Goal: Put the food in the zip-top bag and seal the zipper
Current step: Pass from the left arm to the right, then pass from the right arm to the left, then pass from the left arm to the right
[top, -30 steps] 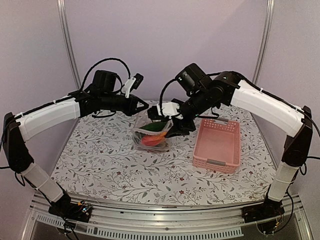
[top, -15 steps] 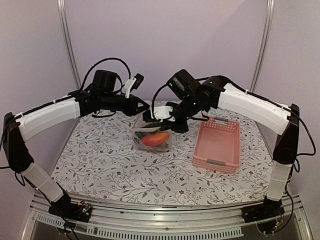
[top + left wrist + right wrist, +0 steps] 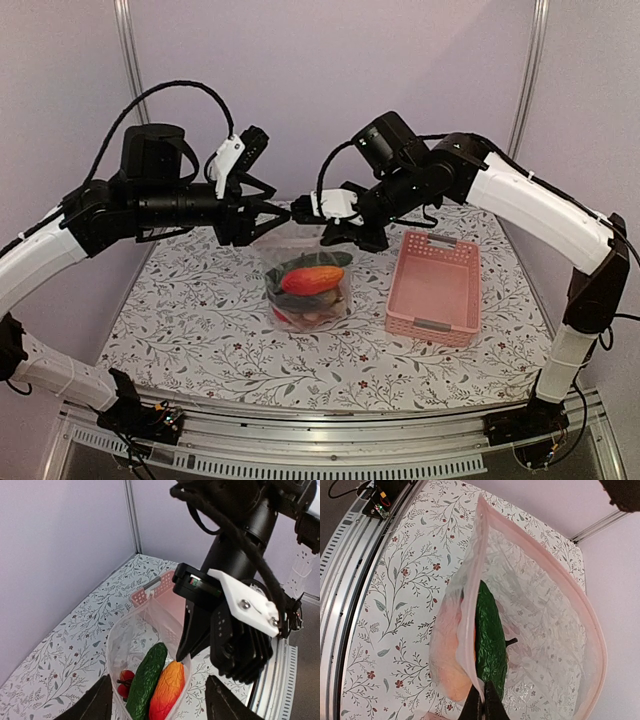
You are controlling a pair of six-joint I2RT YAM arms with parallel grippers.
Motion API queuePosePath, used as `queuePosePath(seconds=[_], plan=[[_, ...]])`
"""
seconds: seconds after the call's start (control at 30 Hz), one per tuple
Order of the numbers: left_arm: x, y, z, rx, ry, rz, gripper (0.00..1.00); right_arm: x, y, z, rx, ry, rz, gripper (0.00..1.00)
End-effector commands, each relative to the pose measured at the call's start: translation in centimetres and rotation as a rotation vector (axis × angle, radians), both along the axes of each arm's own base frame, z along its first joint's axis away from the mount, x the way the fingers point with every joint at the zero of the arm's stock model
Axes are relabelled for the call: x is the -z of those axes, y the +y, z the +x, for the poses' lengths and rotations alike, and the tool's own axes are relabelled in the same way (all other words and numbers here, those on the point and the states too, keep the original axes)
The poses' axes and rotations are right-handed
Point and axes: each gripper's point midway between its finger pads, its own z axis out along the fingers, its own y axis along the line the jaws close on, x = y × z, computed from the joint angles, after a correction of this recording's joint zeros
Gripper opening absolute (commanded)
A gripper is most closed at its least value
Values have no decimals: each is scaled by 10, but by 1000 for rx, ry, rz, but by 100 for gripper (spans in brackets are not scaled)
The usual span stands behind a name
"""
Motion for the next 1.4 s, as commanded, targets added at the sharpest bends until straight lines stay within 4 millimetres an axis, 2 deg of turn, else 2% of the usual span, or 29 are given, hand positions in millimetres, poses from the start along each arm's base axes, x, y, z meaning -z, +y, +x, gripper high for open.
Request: queuePosePath(seconds=[0.0,0.1,0.23,0.4,0.53,0.67,0.77,0.87,0.97,1.0,1.07,1.1,1.17,1.27,1.37], plan=[[56,3,-27,77,90,179,61,-15,-4,-11,-12,16,43,0],[64,-1,-40,151,106,185,57,-19,-4,-14,-18,21,55,0],[80,-5,-42,175,121,206,55,-15,-3,-16,-22,43,53,1],[92,-3,-27,109,103,245,46,-13,-1,-16,-19,61,52,2],[91,-1,-16,64,59,256,34,-14,0,-17,-20,66,56,4],[87,1,-10,38,25,266,12,-16,-2,-17,-15,63,60,8],[84,2,-7,32,3,273,7,-19,-6,-15,-1,57,65,14],[84,3,-6,34,-17,287,0,-30,-18,-6,29,60,94,17],[79,5,-2,15,-40,297,0,-51,-42,8,53,101,174,23],[76,6,-1,7,-49,296,0,-54,-51,14,58,122,202,28],[69,7,1,-2,-64,291,0,-64,-72,22,64,155,284,44],[67,7,2,-8,-70,289,0,-60,-83,27,74,188,312,52],[66,8,3,-14,-77,289,0,-59,-103,27,57,234,378,62],[67,14,12,-72,-94,301,0,-57,-121,31,33,293,456,66],[66,14,13,-83,-94,285,2,-39,-119,41,37,323,453,66]])
